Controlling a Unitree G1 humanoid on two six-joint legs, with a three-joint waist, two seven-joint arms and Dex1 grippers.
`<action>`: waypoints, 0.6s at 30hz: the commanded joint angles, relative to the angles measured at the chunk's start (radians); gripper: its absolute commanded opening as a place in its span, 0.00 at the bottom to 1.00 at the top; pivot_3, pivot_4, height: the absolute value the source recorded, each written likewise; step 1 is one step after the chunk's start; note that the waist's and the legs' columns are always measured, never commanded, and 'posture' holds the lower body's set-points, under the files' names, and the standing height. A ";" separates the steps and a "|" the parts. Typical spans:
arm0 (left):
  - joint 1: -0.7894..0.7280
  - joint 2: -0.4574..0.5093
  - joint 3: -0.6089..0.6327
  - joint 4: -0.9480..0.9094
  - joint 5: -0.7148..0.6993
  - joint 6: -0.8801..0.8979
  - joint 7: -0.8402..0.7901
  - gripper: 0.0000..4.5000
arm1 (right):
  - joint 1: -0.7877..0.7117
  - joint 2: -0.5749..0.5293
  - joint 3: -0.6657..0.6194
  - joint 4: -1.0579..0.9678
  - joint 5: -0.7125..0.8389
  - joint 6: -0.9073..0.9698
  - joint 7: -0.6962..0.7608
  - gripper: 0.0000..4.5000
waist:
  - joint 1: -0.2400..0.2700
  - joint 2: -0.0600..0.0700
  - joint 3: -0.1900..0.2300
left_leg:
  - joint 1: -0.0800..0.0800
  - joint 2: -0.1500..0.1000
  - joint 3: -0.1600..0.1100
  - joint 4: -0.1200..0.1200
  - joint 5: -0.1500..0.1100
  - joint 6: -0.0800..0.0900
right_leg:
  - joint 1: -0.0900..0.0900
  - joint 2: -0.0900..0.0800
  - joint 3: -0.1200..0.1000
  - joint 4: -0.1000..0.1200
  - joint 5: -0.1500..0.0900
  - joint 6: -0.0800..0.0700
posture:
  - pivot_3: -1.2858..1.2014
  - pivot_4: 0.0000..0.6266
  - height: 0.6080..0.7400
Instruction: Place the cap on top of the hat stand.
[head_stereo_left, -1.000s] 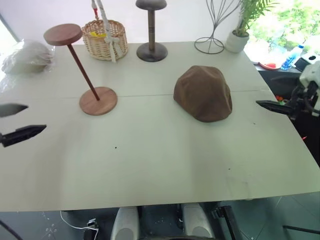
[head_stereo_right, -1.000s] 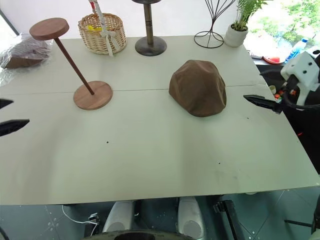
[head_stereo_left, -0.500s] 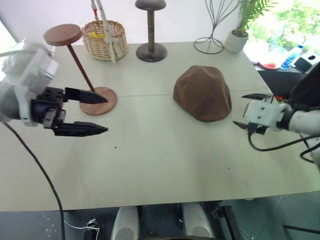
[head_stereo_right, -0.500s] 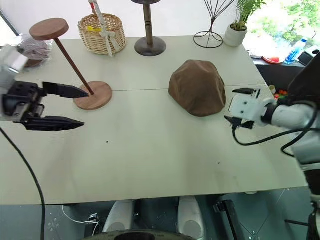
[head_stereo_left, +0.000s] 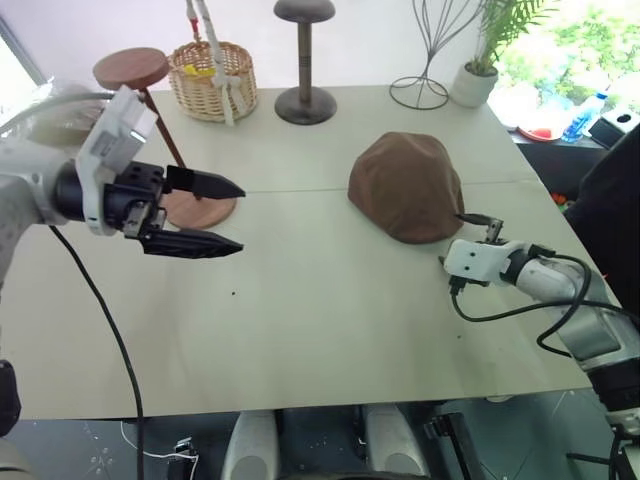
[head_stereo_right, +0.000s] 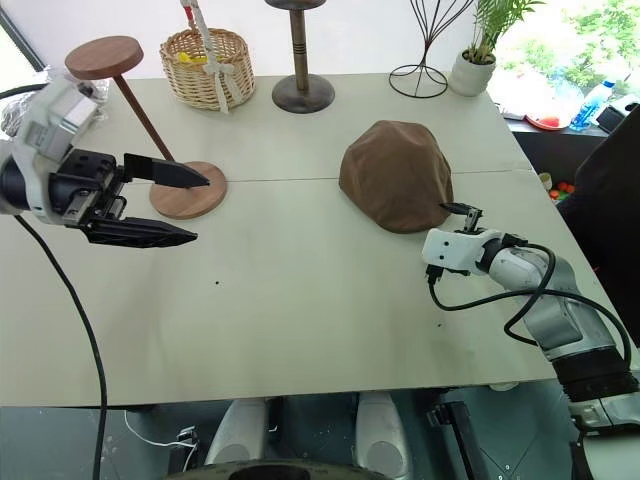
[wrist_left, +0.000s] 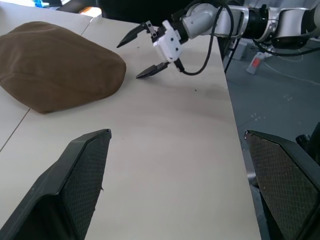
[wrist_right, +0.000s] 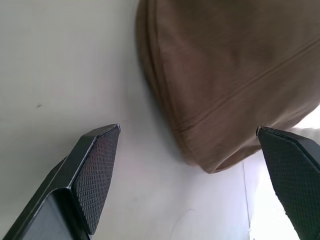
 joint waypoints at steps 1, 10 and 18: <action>-0.029 0.002 0.024 -0.010 -0.003 0.006 0.000 0.99 | -0.059 0.013 0.027 0.085 -0.063 -0.040 -0.058 1.00 | -0.002 0.000 0.000 | 0.000 0.000 0.000 0.000 0.000 0.000 | 0.000 0.000 0.000 0.000 0.000 0.000 | 0.52 0.24 0.91; -0.034 -0.016 0.021 -0.008 0.007 -0.001 0.012 0.99 | -0.310 0.125 0.176 0.485 -0.205 -0.171 -0.216 1.00 | -0.011 -0.003 -0.002 | 0.003 0.000 -0.001 0.000 0.000 0.000 | 0.003 0.001 0.000 0.000 0.000 0.000 | 0.52 0.24 0.91; -0.029 -0.018 0.028 -0.020 0.005 -0.001 0.015 1.00 | -0.391 0.192 0.223 0.625 -0.236 -0.267 -0.315 0.94 | -0.032 -0.007 -0.003 | 0.013 0.000 -0.002 -0.002 0.000 0.000 | 0.013 0.001 0.000 0.000 0.000 0.000 | 0.52 0.24 0.91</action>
